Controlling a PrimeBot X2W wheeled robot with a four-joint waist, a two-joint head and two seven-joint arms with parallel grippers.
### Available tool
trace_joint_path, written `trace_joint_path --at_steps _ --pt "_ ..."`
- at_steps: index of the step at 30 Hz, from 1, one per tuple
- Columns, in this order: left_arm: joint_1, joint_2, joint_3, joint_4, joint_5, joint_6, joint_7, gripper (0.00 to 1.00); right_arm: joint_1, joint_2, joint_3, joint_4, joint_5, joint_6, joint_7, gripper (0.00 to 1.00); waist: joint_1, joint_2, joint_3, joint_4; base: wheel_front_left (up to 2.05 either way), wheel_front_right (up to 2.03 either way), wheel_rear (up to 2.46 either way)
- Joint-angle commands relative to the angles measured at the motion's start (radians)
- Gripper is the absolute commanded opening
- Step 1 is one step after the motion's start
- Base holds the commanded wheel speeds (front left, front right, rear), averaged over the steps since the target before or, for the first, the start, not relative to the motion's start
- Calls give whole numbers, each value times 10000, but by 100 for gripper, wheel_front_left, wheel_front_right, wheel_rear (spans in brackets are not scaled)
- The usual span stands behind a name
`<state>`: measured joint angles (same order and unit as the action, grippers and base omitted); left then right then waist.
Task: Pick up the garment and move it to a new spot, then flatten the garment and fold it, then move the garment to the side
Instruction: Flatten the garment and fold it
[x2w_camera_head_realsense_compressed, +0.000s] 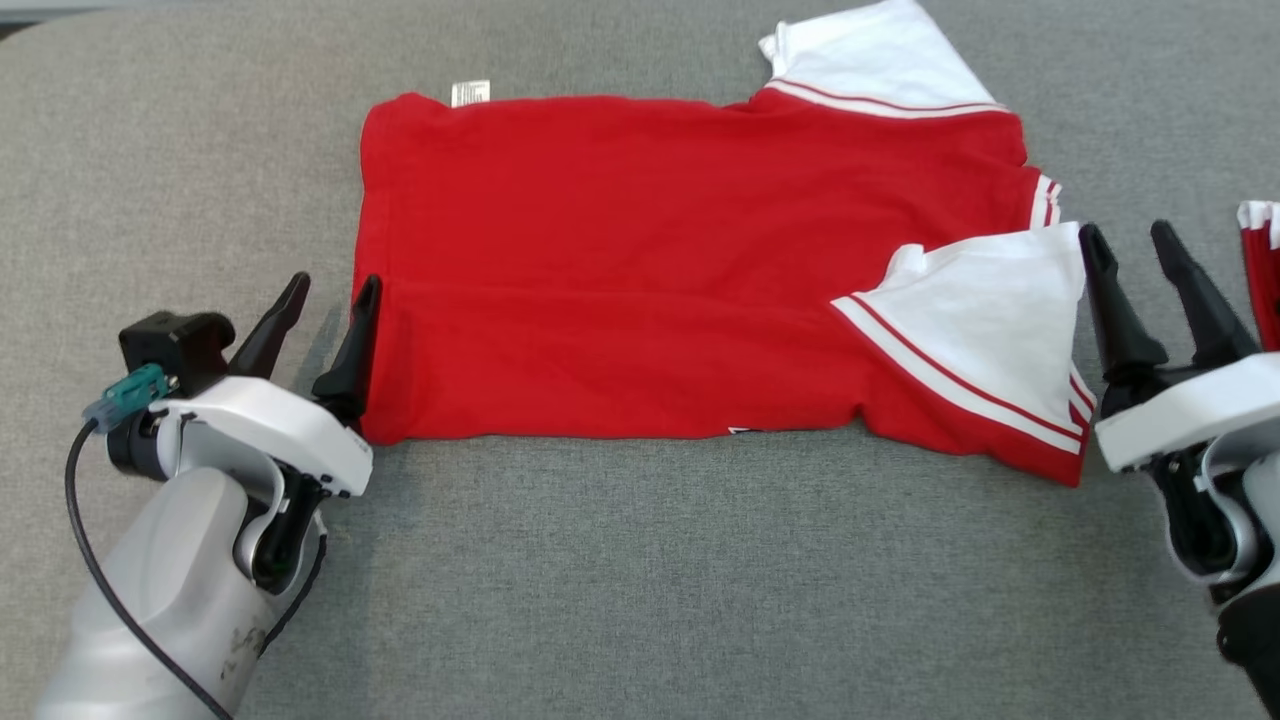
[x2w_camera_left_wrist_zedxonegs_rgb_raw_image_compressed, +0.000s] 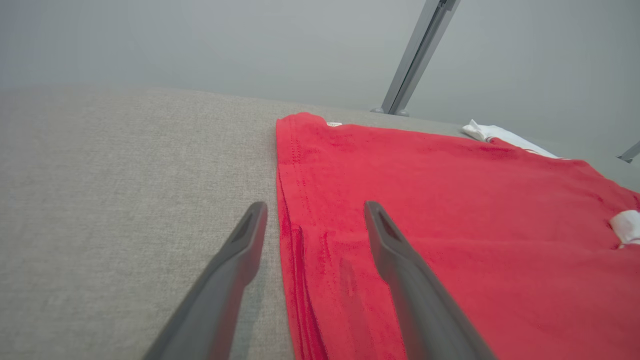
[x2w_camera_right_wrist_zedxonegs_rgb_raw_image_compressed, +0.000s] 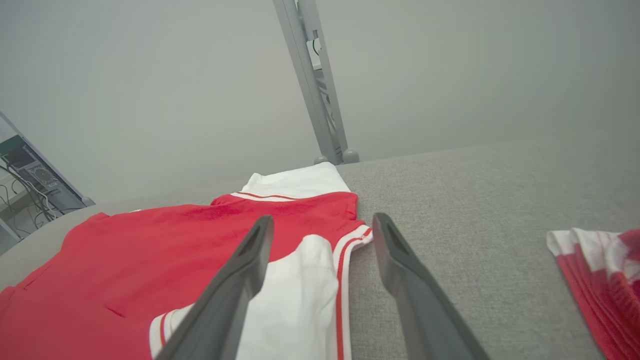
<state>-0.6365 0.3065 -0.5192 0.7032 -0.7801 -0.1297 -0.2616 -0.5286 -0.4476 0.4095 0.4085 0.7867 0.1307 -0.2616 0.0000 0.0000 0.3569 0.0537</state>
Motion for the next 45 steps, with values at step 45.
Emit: trace_joint_path --at_steps 45 --pt "1670 -746 675 1180 382 935 2297 100 566 800 2585 2691 2483 1 1460 100 0 0 -1641 -506 0 0 0"
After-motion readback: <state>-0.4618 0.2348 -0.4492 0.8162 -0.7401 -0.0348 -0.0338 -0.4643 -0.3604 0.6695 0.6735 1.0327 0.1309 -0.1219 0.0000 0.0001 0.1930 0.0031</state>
